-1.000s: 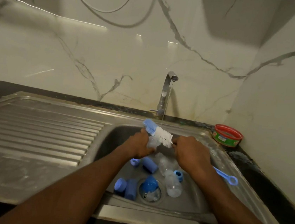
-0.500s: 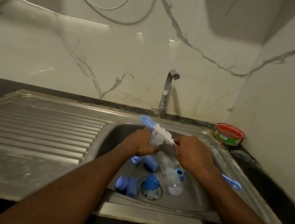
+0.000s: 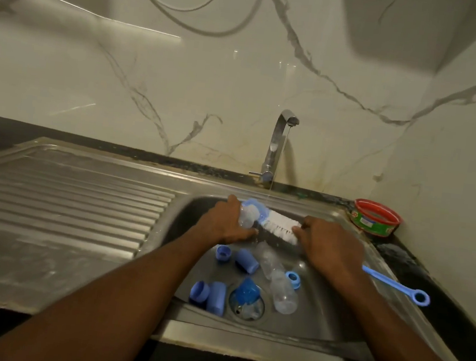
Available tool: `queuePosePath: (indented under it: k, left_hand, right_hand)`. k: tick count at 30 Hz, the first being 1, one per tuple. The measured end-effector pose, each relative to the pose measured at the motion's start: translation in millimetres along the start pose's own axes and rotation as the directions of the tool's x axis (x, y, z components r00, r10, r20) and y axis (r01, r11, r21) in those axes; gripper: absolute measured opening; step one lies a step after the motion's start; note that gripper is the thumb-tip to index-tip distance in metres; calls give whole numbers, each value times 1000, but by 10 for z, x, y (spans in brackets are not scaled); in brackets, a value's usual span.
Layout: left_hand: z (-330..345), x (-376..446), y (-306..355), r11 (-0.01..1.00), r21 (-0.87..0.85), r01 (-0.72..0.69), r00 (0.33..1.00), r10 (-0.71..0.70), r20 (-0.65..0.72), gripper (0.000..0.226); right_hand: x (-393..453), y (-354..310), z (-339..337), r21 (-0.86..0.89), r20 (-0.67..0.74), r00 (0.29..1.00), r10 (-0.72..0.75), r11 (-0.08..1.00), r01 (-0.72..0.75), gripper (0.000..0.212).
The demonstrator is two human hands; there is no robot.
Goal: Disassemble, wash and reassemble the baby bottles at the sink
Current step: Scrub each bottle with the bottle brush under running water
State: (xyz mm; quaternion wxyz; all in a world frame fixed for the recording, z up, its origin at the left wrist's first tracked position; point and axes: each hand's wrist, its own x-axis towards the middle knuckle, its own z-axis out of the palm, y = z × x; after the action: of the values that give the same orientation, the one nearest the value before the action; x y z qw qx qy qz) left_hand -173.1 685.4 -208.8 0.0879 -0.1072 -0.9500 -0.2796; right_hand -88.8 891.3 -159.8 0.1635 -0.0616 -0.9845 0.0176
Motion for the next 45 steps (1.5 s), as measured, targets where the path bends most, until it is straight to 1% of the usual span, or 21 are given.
queuePosePath:
  k: [3, 5, 9, 12, 14, 17, 18, 20, 22, 23, 25, 28, 30, 33, 35, 37, 39, 41, 42, 44, 45]
  left_hand:
    - [-38, -54, 61, 998, -55, 18, 998, -15, 56, 59]
    - [1, -77, 125, 998, -55, -39, 991, 46, 128, 47]
    - [35, -134, 223, 969, -68, -238, 946, 247, 209, 56]
    - [37, -160, 281, 954, -81, -289, 929, 299, 217, 63]
    - [24, -124, 241, 965, -44, -259, 949, 263, 172, 62]
    - [10, -48, 65, 998, -29, -55, 995, 57, 88, 65]
    - [1, -52, 38, 999, -24, -36, 996, 38, 85, 62]
    - [6, -80, 82, 995, -6, -101, 989, 101, 104, 59]
    - [43, -136, 210, 979, -30, -202, 964, 204, 167, 58]
    - [64, -161, 287, 970, -26, -241, 950, 241, 200, 59]
    - [106, -166, 369, 955, 41, -293, 941, 280, 191, 63]
    - [57, -111, 291, 971, 76, -227, 970, 218, 111, 63]
    - [-23, -98, 198, 986, 46, -161, 978, 153, 145, 50]
    - [-41, -113, 183, 984, -7, -180, 963, 178, 205, 39]
    - [28, -136, 239, 970, -31, -240, 943, 240, 232, 45]
    - [136, -126, 305, 969, -14, -247, 943, 244, 225, 66]
    - [205, -95, 299, 979, 66, -193, 965, 177, 193, 81]
    - [197, -38, 190, 978, 152, -140, 982, 118, 147, 79]
    - [169, -6, 93, 984, 151, -96, 991, 81, 103, 79]
    - [108, 58, -57, 999, 48, 2, 1000, -3, 23, 83]
    - [93, 80, -80, 1000, -4, 21, 999, -21, 26, 81]
  right_hand:
    - [-19, 109, -67, 47, -32, 999, -19, 999, 20, 24]
    - [8, 40, -40, 101, -47, 999, -14, 995, 19, 18]
    - [16, -201, 62, 183, 35, 999, -29, 983, 22, 28]
    - [31, -244, 77, 118, 12, 995, -100, 988, 98, 37]
    - [37, -207, 31, 109, 0, 992, -123, 987, 122, 40]
    - [0, -93, 21, 16, -27, 992, -119, 993, 120, 37]
    - [-26, -73, 28, 3, -32, 993, -110, 994, 110, 36]
    - [-54, -78, 69, 45, -16, 996, -82, 996, 83, 36]
    - [-38, -151, 124, 94, 12, 999, -52, 994, 51, 36]
    - [-14, -191, 144, 97, 19, 999, -39, 995, 37, 33]
    - [35, -239, 143, 34, -1, 999, -39, 999, 39, 28]
    - [51, -181, 105, 26, -20, 997, -69, 997, 70, 29]
    - [5, -123, 94, 36, 25, 996, -80, 996, 79, 33]
    - [-54, -100, 117, -7, 42, 996, -80, 997, 81, 32]
    - [-51, -165, 100, -22, 40, 997, -69, 997, 70, 27]
    - [-16, -257, 85, -42, 68, 995, -77, 996, 80, 24]
    - [-5, -319, 69, -1, 98, 993, -71, 997, 71, 20]
    - [-27, -285, 47, 45, 107, 990, -89, 995, 85, 26]
    - [-48, -246, 36, 39, 103, 989, -110, 994, 106, 29]
    - [-104, -155, 9, 9, 72, 988, -133, 991, 133, 34]
    - [-124, -128, 2, 3, 57, 990, -126, 992, 127, 35]
